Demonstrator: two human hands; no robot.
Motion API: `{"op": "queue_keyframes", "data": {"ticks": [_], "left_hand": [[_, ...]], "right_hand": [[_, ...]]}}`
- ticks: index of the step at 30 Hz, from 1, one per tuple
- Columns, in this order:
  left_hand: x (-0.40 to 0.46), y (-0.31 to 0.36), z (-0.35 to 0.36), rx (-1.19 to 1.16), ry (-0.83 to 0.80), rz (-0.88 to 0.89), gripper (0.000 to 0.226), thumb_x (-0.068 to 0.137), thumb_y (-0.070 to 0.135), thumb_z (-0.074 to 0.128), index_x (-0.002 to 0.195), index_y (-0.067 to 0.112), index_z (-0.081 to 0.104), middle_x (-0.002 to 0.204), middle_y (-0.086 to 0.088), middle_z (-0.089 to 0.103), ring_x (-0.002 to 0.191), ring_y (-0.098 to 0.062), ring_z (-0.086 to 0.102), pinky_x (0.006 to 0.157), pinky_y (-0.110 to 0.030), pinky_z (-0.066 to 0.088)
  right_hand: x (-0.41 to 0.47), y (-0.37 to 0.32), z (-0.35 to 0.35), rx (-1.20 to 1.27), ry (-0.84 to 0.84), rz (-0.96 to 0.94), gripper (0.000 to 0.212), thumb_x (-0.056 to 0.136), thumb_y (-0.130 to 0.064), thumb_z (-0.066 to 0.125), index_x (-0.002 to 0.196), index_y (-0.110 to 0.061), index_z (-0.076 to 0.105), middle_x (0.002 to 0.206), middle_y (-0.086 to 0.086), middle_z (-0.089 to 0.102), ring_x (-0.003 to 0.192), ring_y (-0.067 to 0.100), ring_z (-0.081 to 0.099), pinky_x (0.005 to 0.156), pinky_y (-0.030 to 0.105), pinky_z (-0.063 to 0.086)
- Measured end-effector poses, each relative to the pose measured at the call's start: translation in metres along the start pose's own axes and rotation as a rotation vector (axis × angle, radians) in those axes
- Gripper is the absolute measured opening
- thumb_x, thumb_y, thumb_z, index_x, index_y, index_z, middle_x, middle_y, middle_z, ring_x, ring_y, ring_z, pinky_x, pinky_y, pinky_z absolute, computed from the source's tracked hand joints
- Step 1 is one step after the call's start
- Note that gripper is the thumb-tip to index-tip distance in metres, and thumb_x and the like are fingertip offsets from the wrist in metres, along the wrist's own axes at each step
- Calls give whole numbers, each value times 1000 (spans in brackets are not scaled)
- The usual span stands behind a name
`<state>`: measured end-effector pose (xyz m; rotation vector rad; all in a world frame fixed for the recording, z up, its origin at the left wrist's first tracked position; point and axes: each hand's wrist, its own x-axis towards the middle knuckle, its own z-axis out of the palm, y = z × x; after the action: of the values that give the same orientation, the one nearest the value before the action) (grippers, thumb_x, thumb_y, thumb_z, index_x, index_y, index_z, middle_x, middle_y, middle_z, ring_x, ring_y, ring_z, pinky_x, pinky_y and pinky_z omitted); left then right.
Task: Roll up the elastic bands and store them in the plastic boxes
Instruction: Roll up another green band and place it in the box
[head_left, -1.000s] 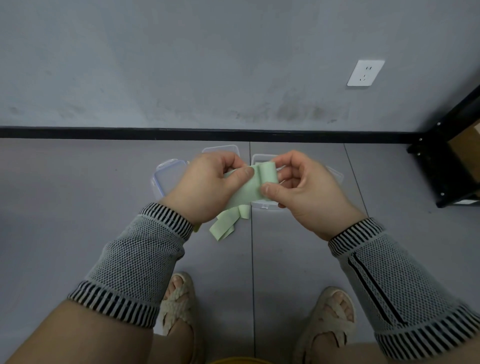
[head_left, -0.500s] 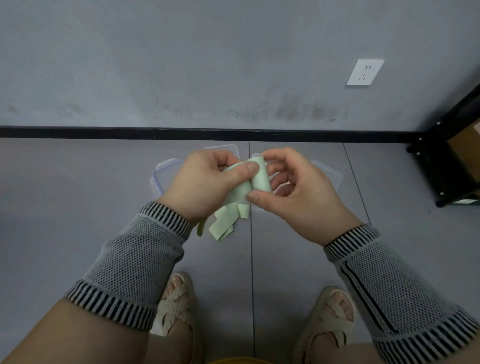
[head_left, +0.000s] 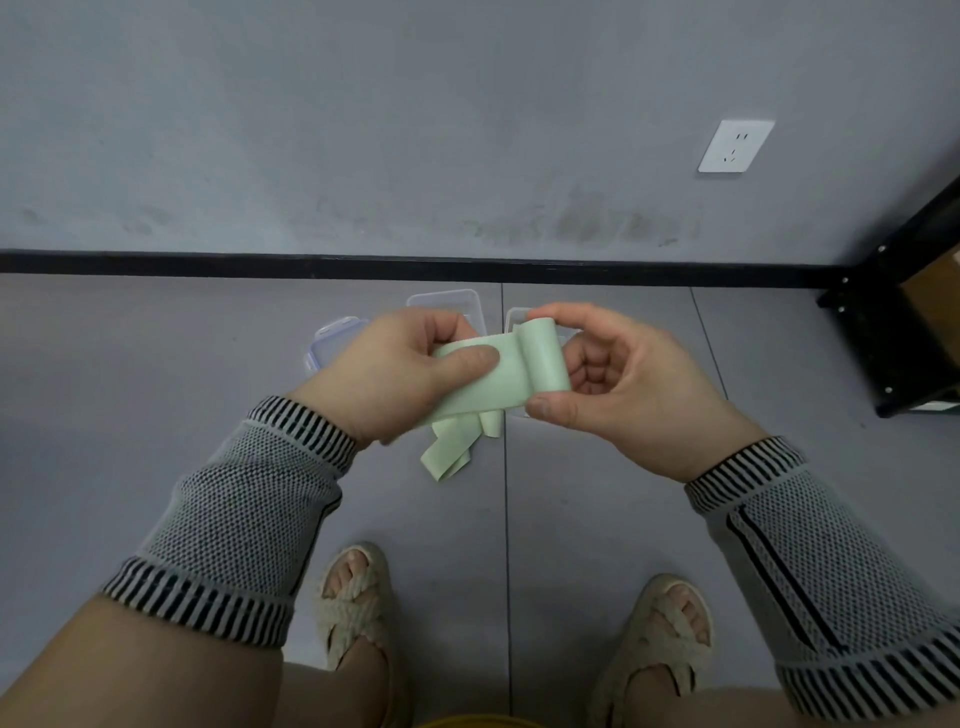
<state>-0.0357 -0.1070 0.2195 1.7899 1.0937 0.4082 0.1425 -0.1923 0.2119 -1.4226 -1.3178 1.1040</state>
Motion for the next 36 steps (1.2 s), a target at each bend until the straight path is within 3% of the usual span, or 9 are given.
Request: {"op": "queue_keyframes", "data": {"ticks": [3, 6, 11, 16, 20, 25, 28, 32, 36], "left_hand": [[0, 3, 1, -4, 41, 38, 23, 83, 30, 69, 80, 8, 65, 73, -12, 68, 59, -12, 57, 57, -29, 47], [0, 7, 6, 19, 103, 52, 19, 82, 23, 69, 79, 5, 64, 67, -7, 64, 52, -6, 52, 46, -18, 42], [2, 10, 21, 58, 227, 47, 39, 70, 42, 77, 76, 5, 65, 71, -14, 65, 57, -15, 55, 57, -40, 50], [5, 11, 30, 111, 310, 21, 33, 71, 43, 76, 72, 12, 64, 63, -3, 63, 56, -16, 58, 57, -37, 51], [5, 14, 25, -32, 278, -26, 32, 75, 35, 74, 75, 5, 65, 58, -4, 58, 49, -12, 50, 48, -26, 42], [4, 10, 17, -244, 181, -64, 40, 70, 40, 75, 76, 2, 67, 65, -16, 61, 58, -21, 50, 57, -36, 42], [4, 8, 18, -223, 135, -56, 42, 68, 43, 71, 78, 2, 68, 71, -22, 64, 59, -22, 53, 58, -37, 45], [4, 4, 14, -115, 99, -52, 21, 84, 29, 68, 83, 8, 70, 68, -7, 64, 49, -5, 52, 46, -17, 40], [4, 1, 9, -23, 88, -32, 15, 86, 23, 64, 83, 9, 69, 64, -2, 60, 41, 0, 45, 38, -14, 34]], "right_hand": [[1, -1, 1, -74, 16, 5, 61, 68, -6, 81, 122, -23, 57, 71, -3, 61, 66, 15, 57, 70, 31, 54], [3, 0, 5, -216, 61, 1, 58, 69, -14, 82, 118, -31, 57, 70, -7, 59, 60, 6, 56, 65, 23, 52], [6, 3, 13, -447, 122, -28, 52, 70, -23, 78, 114, -39, 54, 68, -8, 57, 62, 3, 56, 63, 24, 50], [5, 5, 20, -539, 193, -102, 46, 72, -21, 76, 113, -30, 55, 63, -16, 49, 64, -3, 51, 58, 13, 41], [4, 5, 17, -372, 156, -75, 60, 72, -26, 78, 124, -41, 50, 72, -13, 51, 68, 1, 50, 67, 16, 45], [0, 0, 13, 83, 20, 40, 58, 88, -9, 62, 136, -33, 41, 105, 3, 64, 89, 23, 66, 84, 36, 56], [2, -2, 12, 230, 5, 78, 53, 90, 0, 55, 136, -22, 45, 101, 11, 70, 84, 26, 70, 82, 35, 57], [3, 2, 7, 171, 14, 64, 52, 86, 5, 59, 131, -18, 51, 91, 3, 72, 79, 21, 70, 80, 34, 58], [2, 4, 5, 153, 8, 65, 53, 84, 7, 61, 131, -17, 53, 83, -2, 71, 75, 18, 68, 77, 33, 57]]}}
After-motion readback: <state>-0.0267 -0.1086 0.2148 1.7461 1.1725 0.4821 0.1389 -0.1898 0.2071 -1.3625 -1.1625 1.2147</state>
